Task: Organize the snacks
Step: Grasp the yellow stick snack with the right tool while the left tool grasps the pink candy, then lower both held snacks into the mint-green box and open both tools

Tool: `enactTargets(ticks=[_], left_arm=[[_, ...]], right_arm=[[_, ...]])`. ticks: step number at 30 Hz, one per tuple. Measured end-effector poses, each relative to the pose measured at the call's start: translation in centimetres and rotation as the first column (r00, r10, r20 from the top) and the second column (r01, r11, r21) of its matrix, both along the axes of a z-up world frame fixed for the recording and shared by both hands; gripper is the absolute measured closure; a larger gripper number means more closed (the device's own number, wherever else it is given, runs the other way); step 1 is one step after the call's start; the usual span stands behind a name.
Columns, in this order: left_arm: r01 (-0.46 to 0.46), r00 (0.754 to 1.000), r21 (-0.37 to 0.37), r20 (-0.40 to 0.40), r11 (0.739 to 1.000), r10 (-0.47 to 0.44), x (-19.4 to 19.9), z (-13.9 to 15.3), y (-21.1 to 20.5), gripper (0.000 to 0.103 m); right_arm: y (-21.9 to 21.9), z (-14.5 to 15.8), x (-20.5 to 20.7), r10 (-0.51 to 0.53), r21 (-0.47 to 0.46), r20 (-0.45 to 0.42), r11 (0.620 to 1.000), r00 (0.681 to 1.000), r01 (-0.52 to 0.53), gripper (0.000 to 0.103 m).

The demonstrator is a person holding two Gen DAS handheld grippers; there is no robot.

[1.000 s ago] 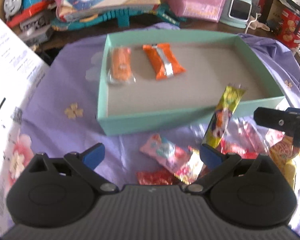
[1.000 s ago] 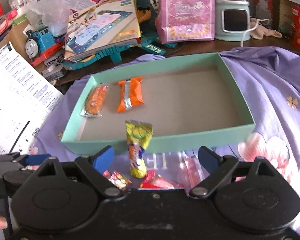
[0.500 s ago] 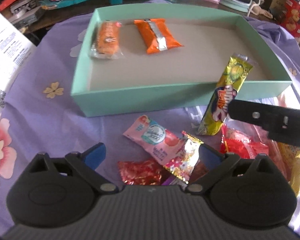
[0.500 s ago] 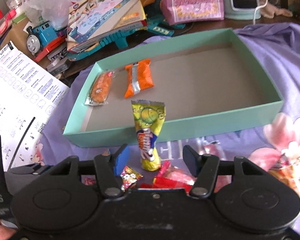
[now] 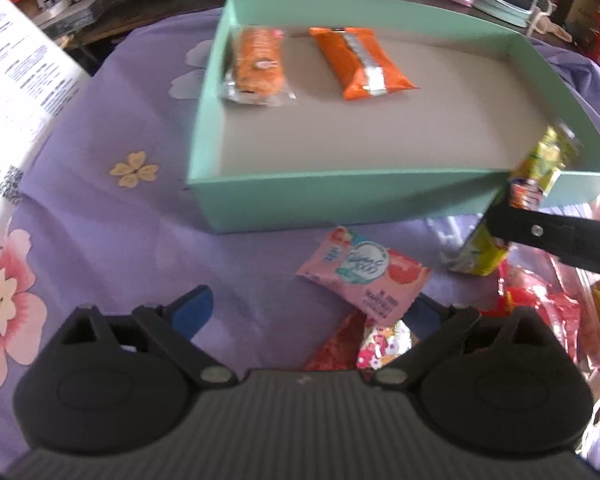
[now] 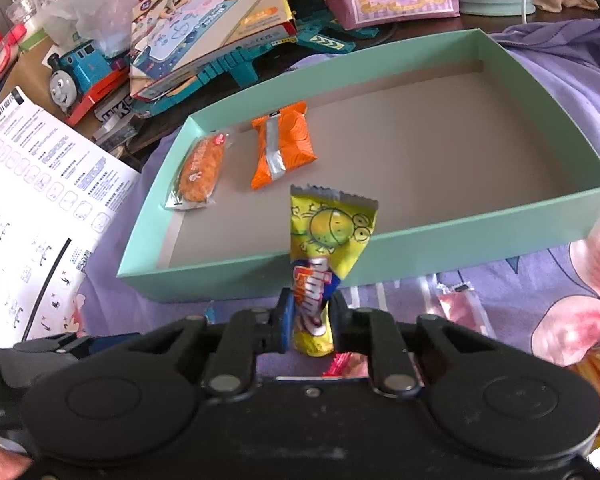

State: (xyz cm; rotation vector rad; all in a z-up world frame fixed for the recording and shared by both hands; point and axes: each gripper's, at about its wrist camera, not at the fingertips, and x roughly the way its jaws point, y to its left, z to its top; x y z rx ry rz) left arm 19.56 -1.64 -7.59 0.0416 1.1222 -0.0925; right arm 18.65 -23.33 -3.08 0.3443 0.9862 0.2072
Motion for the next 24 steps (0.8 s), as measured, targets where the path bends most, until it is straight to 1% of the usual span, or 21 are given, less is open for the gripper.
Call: enactTargets(ticks=[1, 3, 5, 8, 10, 11, 12, 13, 14, 15, 17, 20, 24], left_arm=[[-0.005, 1.0, -0.004, -0.002, 1.0, 0.005, 0.0, 0.1, 0.1, 0.004], [0.004, 1.0, -0.018, 0.001, 1.0, -0.004, -0.2, 0.2, 0.0, 0.014], [0.02, 1.0, -0.01, 0.02, 1.0, -0.02, -0.4, 0.3, -0.5, 0.021], [0.02, 0.998, 0.035, 0.058, 0.999, -0.022, -0.3, 0.6, -1.2, 0.023], [0.033, 0.996, 0.05, 0.083, 0.998, -0.037, -0.2, 0.9, -1.6, 0.024], [0.035, 0.995, 0.048, 0.092, 0.998, -0.039, -0.1, 1.0, -1.8, 0.03], [0.028, 0.995, 0.036, 0.097, 0.999, -0.031, 0.0, 1.1, -1.7, 0.042], [0.023, 0.995, 0.023, 0.099, 0.999, -0.025, 0.2, 1.1, -1.7, 0.051], [0.021, 0.995, 0.008, 0.099, 1.0, -0.021, 0.3, 1.2, -1.6, 0.07], [0.017, 0.995, 0.002, 0.097, 1.0, -0.017, 0.5, 1.1, -1.6, 0.082], [0.006, 0.994, 0.004, 0.111, 1.0, -0.007, 0.5, 1.1, -1.3, 0.084], [-0.008, 0.994, -0.019, 0.108, 1.0, 0.01, 0.5, 1.1, -0.5, 0.085], [-0.004, 0.993, -0.022, 0.116, 1.0, 0.006, -0.4, 1.9, 0.4, 0.085]], right_arm=[[0.0, 0.1, -0.1, 0.001, 0.0, 0.0, 1.0, 1.0, -0.001, 0.085], [-0.1, 0.2, -0.1, 0.006, 0.0, -0.001, 1.0, 1.0, -0.006, 0.086], [-0.2, 0.2, -0.1, 0.008, 0.004, -0.005, 1.0, 1.0, -0.008, 0.086], [-0.3, 0.2, -0.3, 0.014, 0.002, -0.009, 1.0, 1.0, -0.014, 0.086], [-0.4, 0.2, -0.3, 0.015, 0.001, -0.01, 1.0, 1.0, -0.015, 0.086], [-0.4, 0.2, -0.3, 0.014, 0.003, -0.01, 1.0, 1.0, -0.014, 0.086], [-0.4, 0.2, -0.2, 0.012, 0.005, -0.01, 1.0, 1.0, -0.012, 0.086], [-0.4, 0.2, -0.2, 0.01, 0.008, -0.01, 1.0, 1.0, -0.01, 0.086], [-0.4, 0.2, -0.2, 0.01, 0.008, -0.008, 1.0, 1.0, -0.01, 0.086], [-0.3, 0.2, -0.2, 0.011, 0.007, -0.007, 1.0, 1.0, -0.011, 0.086], [-0.2, 0.2, -0.2, 0.01, 0.002, -0.006, 1.0, 1.0, -0.01, 0.086], [-0.3, 0.3, -0.4, 0.001, 0.002, -0.004, 1.0, 1.0, -0.001, 0.086], [-0.3, 0.7, -0.8, 0.002, -0.004, 0.006, 1.0, 1.0, -0.002, 0.087]])
